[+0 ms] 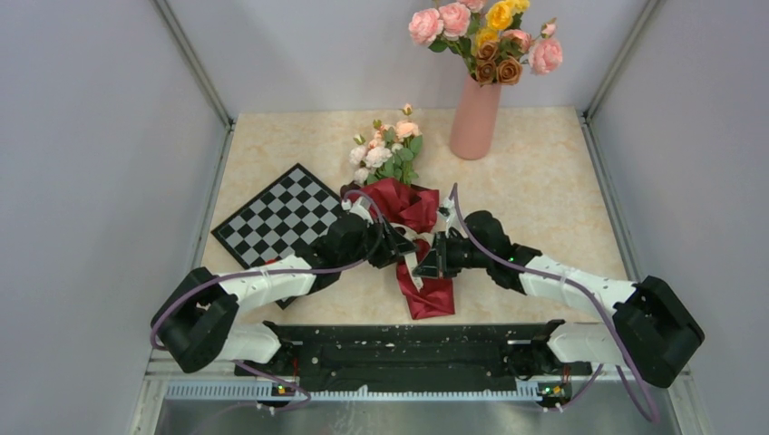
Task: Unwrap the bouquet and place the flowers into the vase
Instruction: Untie the ribbon from the wrapping paper.
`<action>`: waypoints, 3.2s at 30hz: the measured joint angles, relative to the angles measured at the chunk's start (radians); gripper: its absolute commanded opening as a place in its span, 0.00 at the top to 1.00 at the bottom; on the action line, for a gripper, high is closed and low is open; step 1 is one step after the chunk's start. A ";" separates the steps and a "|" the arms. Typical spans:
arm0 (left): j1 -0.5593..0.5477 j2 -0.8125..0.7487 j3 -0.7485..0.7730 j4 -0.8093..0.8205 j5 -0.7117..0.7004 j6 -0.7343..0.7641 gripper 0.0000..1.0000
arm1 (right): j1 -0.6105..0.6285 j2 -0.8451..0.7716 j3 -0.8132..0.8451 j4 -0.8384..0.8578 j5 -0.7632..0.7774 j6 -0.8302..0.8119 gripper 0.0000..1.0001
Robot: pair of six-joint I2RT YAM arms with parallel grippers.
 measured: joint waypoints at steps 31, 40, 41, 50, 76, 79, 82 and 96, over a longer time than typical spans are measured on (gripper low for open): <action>0.203 0.087 0.241 -0.375 0.321 0.380 1.00 | -0.066 -0.042 0.183 -0.343 0.240 -0.177 0.25; 0.245 0.273 0.494 -0.719 0.434 0.711 1.00 | -0.138 -0.092 0.097 -0.363 0.267 -0.191 0.24; 0.249 0.282 0.508 -0.740 0.438 0.734 1.00 | -0.139 -0.097 0.085 -0.359 0.267 -0.190 0.24; 0.313 0.296 0.548 -0.864 0.441 0.911 1.00 | -0.139 -0.102 0.026 -0.304 0.266 -0.182 0.32; 0.319 0.296 0.549 -0.882 0.432 1.006 1.00 | -0.139 -0.015 0.026 -0.233 0.200 -0.157 0.92; 0.319 0.296 0.549 -0.882 0.426 1.009 1.00 | -0.139 -0.015 0.026 -0.234 0.195 -0.157 1.00; 0.319 0.294 0.549 -0.882 0.421 1.011 1.00 | -0.139 -0.014 0.040 -0.252 0.200 -0.168 1.00; 0.319 0.292 0.549 -0.882 0.420 1.011 1.00 | -0.139 0.208 0.406 -0.319 0.288 -0.335 1.00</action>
